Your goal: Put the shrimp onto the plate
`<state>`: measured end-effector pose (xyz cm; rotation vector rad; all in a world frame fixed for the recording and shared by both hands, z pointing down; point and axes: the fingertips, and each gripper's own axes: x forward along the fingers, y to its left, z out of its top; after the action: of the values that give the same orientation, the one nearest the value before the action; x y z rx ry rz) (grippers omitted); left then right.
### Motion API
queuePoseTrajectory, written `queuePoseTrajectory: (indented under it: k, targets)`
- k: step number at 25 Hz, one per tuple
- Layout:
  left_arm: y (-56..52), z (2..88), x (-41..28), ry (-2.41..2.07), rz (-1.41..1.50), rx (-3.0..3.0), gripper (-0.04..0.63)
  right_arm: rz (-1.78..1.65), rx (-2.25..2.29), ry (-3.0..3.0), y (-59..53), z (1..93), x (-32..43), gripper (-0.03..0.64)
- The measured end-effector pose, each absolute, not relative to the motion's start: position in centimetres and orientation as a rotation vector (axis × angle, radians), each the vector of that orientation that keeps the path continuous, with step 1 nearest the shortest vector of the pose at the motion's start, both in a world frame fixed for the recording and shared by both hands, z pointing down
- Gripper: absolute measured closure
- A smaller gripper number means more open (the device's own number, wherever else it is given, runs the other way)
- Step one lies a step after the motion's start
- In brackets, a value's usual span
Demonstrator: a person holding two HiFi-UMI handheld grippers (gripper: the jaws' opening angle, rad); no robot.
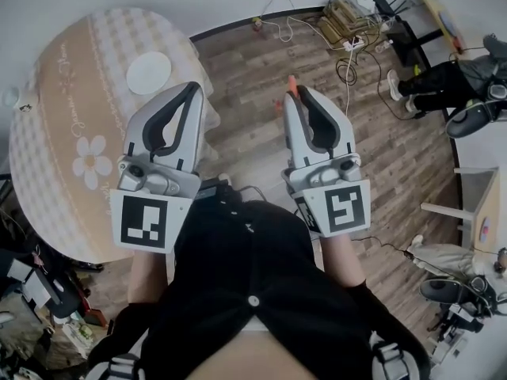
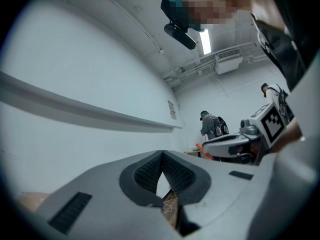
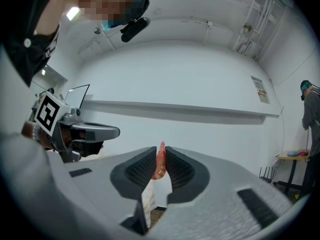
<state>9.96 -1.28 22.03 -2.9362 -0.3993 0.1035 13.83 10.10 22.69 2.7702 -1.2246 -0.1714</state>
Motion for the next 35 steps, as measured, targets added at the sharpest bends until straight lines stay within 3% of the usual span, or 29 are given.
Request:
queuePoseTrajectory:
  k: [21,35]
  targets:
    - [-7.5,23.4,10.4,-0.134,0.038,-2.980,0.592,-0.149,2.653,-1.457,3.3,23.8,16.2,0.572]
    - [-11.2,23.3,13.8,0.187,0.019,-2.987,0.592,-0.134,2.476,-1.735,-2.0,24.3,21.8,0.572]
